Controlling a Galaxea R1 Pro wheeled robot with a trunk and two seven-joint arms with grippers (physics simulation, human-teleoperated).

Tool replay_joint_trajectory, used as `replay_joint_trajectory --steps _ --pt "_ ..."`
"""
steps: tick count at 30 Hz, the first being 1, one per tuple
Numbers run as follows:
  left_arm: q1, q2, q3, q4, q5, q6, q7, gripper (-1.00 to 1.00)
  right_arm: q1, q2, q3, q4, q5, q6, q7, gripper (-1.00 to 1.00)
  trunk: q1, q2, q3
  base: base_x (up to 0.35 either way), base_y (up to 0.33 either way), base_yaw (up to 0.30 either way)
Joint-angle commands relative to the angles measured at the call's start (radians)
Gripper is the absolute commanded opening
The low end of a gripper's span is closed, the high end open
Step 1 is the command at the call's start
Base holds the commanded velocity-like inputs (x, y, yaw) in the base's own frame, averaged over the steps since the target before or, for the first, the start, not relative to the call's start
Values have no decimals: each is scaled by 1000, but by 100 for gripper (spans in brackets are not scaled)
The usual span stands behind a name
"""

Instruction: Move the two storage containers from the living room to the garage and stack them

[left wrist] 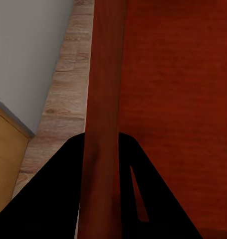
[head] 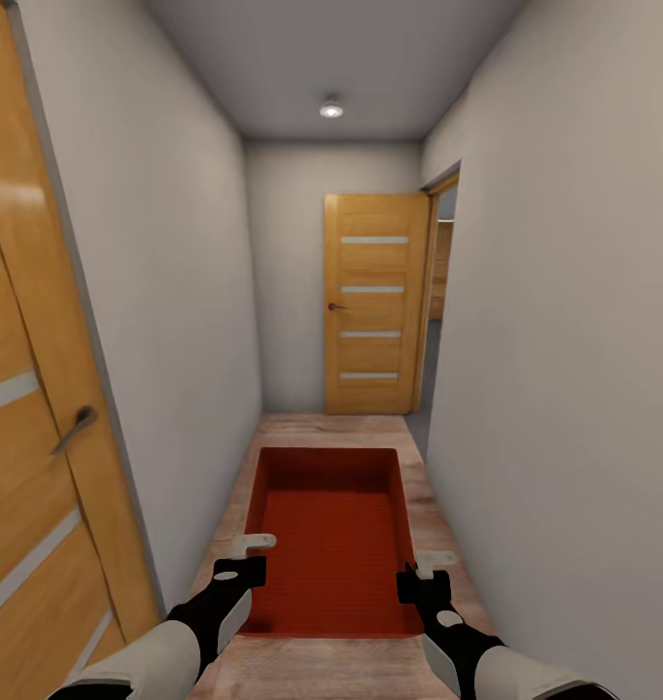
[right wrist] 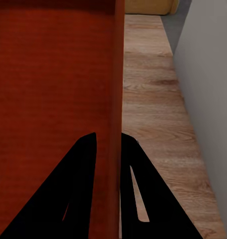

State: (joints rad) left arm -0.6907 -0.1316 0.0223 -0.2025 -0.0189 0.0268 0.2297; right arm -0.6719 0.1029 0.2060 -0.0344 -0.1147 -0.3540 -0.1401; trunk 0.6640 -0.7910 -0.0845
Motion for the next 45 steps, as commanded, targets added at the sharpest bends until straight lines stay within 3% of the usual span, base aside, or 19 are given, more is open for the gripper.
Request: replay_joint_trajectory --steps 1,45 --pt "-1 21 42 1 -6 4 14 -100 -1 0 4 -2 -11 -6 -4 -100 1 -1 -2 322 0 0" --pt "-1 31 42 2 -5 4 14 -100 -1 0 4 -2 -11 -6 -4 -100 1 -1 -2 322 0 0"
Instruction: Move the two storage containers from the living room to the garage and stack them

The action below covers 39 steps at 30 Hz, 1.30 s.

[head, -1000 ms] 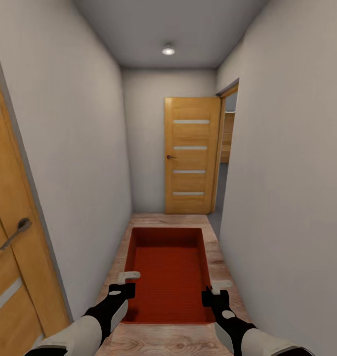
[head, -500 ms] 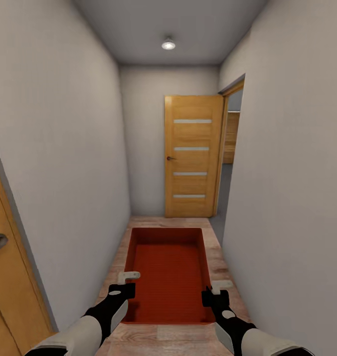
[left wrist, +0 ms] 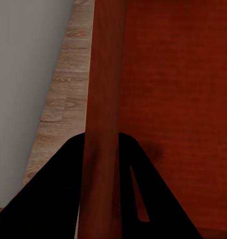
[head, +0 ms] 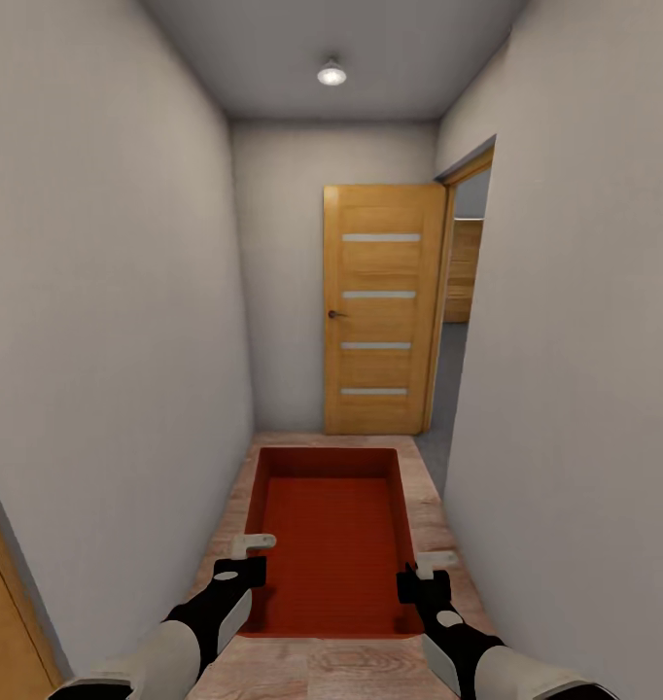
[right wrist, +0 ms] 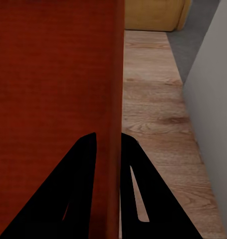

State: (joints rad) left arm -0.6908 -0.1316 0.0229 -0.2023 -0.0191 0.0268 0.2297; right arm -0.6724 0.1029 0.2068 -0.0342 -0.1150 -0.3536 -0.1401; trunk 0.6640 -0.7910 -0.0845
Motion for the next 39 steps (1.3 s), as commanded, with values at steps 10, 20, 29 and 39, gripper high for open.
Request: replay_joint_trajectory --steps 10,20,29,39 --pt "-1 37 42 3 -4 4 14 -100 -1 0 3 -3 -11 -7 -4 -100 1 -1 -2 322 0 0" --pt "-1 37 42 2 -4 4 14 -100 -1 0 3 -3 -11 -7 -4 -100 1 -1 -2 322 0 0" --pt "-1 37 42 2 -4 4 14 -100 -1 -2 3 -3 -11 -7 -4 -100 1 -1 -2 322 0 0" --pt "-1 38 42 1 -4 4 14 -100 -1 -1 3 -3 -11 -7 -4 -100 1 -1 -2 322 0 0"
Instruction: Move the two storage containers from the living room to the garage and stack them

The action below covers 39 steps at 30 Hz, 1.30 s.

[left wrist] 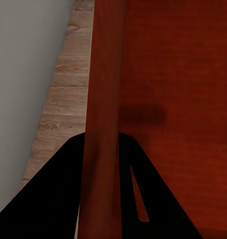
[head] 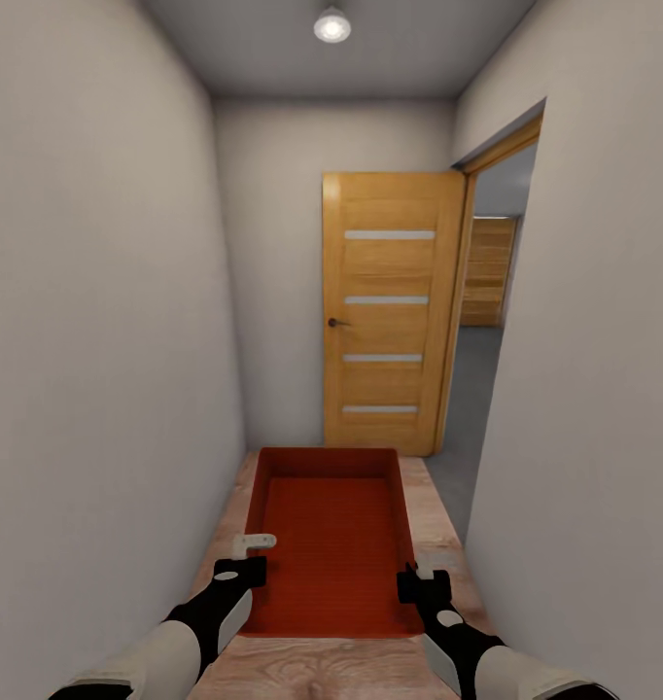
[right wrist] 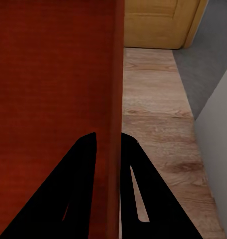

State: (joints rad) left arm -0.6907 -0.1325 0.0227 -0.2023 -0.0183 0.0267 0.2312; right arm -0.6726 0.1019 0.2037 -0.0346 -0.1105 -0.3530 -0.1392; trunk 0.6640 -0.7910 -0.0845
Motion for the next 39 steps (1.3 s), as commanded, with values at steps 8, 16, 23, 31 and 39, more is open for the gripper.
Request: replay_joint_trajectory --steps 8,16,23,31,39 --pt "-1 39 42 1 -5 4 13 -100 -1 0 6 -2 -15 -7 -5 -100 1 -1 -2 322 0 0" --pt "-1 39 42 1 -5 4 13 -100 -1 -1 6 -2 -15 -7 -5 -100 1 -1 -2 322 0 0" --pt "-1 39 42 1 -5 4 13 -100 -1 -1 6 -2 -15 -7 -5 -100 1 -1 -2 322 0 0" --pt "-1 39 42 1 -5 4 13 -100 0 0 6 -2 -15 -6 -5 -100 1 -1 -2 322 0 0" --pt "-1 39 42 2 -5 4 13 -100 -1 1 6 -2 -15 -8 -5 -100 1 -1 -2 322 0 0"
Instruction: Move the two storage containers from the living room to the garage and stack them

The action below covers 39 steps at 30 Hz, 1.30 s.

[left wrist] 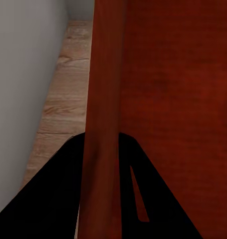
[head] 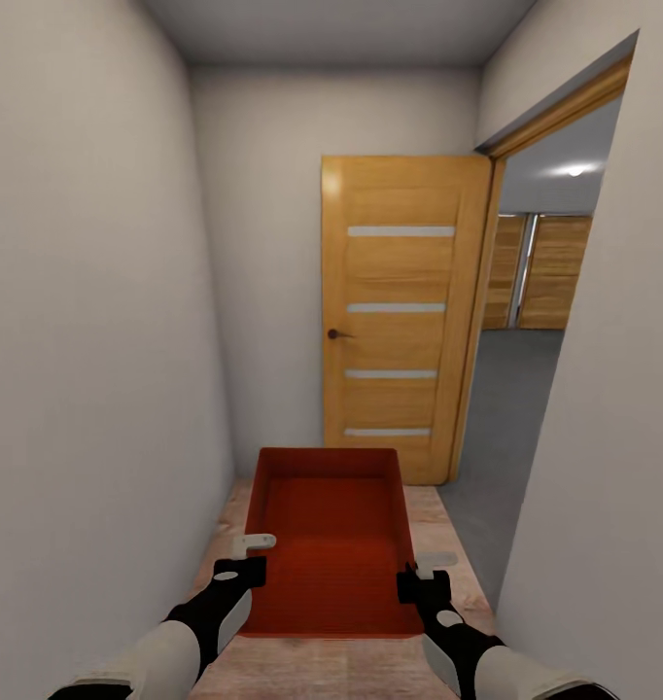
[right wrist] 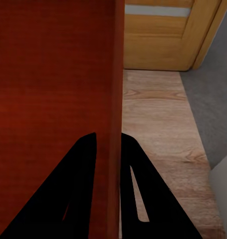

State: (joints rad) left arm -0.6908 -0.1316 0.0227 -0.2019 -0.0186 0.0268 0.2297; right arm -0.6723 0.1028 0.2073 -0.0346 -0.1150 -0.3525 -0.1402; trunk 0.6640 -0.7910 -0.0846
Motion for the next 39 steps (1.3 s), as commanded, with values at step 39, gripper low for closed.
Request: replay_joint_trajectory --steps 39 --pt "-1 39 42 4 -4 4 14 -100 0 0 3 -1 -15 -11 -4 -100 1 -1 -2 322 106 -214"
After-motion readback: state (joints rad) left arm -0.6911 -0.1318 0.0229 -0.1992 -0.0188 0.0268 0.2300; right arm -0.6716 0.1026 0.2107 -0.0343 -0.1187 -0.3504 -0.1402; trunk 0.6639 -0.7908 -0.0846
